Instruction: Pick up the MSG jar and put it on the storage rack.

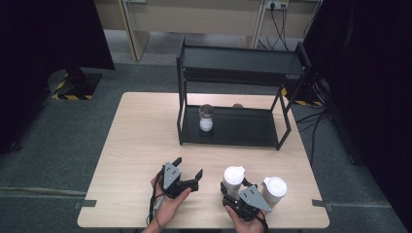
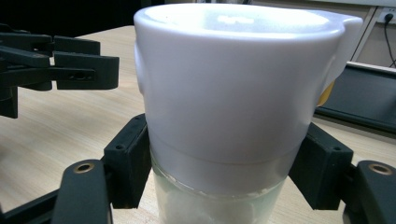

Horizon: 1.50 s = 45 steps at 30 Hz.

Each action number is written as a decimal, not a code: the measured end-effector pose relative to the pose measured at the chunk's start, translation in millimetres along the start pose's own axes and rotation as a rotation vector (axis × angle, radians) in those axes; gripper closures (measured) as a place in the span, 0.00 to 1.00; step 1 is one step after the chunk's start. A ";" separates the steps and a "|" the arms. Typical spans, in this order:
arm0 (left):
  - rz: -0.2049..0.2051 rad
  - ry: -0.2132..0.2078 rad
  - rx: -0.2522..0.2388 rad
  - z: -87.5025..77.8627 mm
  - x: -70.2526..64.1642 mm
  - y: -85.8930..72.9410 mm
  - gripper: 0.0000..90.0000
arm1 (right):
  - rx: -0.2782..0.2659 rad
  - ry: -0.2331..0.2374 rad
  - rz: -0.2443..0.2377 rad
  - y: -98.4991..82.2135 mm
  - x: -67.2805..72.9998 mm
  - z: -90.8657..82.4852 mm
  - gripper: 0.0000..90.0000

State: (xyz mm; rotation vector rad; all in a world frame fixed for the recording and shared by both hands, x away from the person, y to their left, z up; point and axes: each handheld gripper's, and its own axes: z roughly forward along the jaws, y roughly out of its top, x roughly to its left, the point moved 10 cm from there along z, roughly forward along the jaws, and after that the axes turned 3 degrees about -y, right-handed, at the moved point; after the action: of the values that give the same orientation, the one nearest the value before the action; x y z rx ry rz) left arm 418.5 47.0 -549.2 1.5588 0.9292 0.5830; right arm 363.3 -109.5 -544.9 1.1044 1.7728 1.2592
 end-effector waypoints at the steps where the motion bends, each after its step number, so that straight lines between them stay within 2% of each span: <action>1: -0.002 0.000 0.000 0.0 0.2 0.0 0.09 | -0.001 -0.001 0.000 0.1 0.1 -0.1 0.34; 10: -0.005 0.001 -0.001 -0.1 0.5 0.1 0.09 | -0.028 0.002 0.006 8.6 3.2 -7.3 0.34; 25: -0.008 0.002 -0.002 -0.1 0.8 0.1 0.09 | -0.138 -0.009 -0.008 61.3 -1.8 -30.8 0.34; 34: -0.007 0.003 0.000 0.0 0.8 0.0 0.09 | -0.164 -0.008 -0.014 85.2 -8.7 -38.9 0.34; 37: -0.007 0.003 0.001 0.1 0.8 -0.1 0.09 | -0.172 -0.017 -0.031 94.2 -13.4 -38.8 0.34; 45: -0.008 0.002 0.001 0.1 1.0 -0.1 0.09 | -0.187 -0.015 -0.032 111.8 -20.3 -36.4 0.34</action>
State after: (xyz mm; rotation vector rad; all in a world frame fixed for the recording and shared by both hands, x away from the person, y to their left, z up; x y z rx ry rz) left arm 419.1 47.7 -549.4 1.5551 0.9377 0.5786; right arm 366.9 -122.7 -426.4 0.9732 1.6181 1.3630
